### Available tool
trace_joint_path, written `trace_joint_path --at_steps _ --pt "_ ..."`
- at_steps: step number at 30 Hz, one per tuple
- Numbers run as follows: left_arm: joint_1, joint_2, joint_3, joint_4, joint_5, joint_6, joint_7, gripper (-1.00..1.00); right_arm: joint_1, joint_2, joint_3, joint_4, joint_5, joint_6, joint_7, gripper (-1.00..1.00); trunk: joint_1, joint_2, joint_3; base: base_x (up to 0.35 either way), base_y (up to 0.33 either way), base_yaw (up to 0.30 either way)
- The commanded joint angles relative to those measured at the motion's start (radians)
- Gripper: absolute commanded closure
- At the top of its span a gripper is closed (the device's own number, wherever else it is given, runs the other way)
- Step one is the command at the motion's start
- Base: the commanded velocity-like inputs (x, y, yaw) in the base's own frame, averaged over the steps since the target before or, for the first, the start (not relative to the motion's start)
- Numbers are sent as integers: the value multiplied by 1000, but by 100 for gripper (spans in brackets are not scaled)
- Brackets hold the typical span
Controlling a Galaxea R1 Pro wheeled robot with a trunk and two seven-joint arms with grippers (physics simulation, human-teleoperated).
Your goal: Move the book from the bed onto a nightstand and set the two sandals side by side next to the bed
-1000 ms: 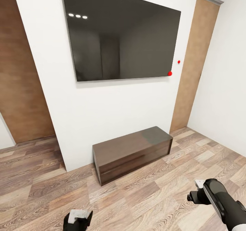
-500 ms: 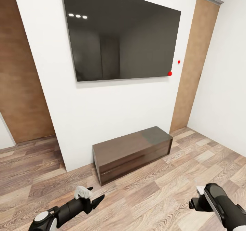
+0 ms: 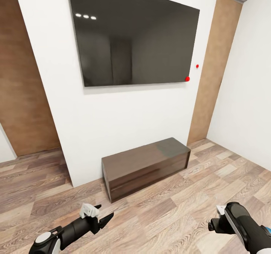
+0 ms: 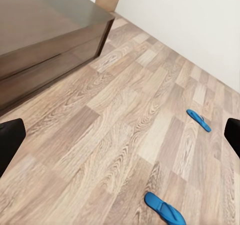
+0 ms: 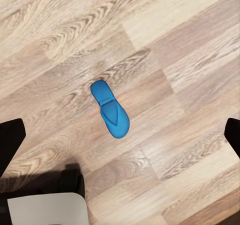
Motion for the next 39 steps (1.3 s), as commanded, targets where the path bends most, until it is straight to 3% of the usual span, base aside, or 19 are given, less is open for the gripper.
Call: trace_joint_path --at_steps 1,39 --pt "-1 0 1 0 1 8 -5 -100 0 0 -1 -1 7 4 7 -100 4 -8 -4 0 0 0" --pt "-1 -4 -6 15 0 5 0 -100 0 -6 3 -1 11 1 7 -100 150 -274 -123 0 0 0"
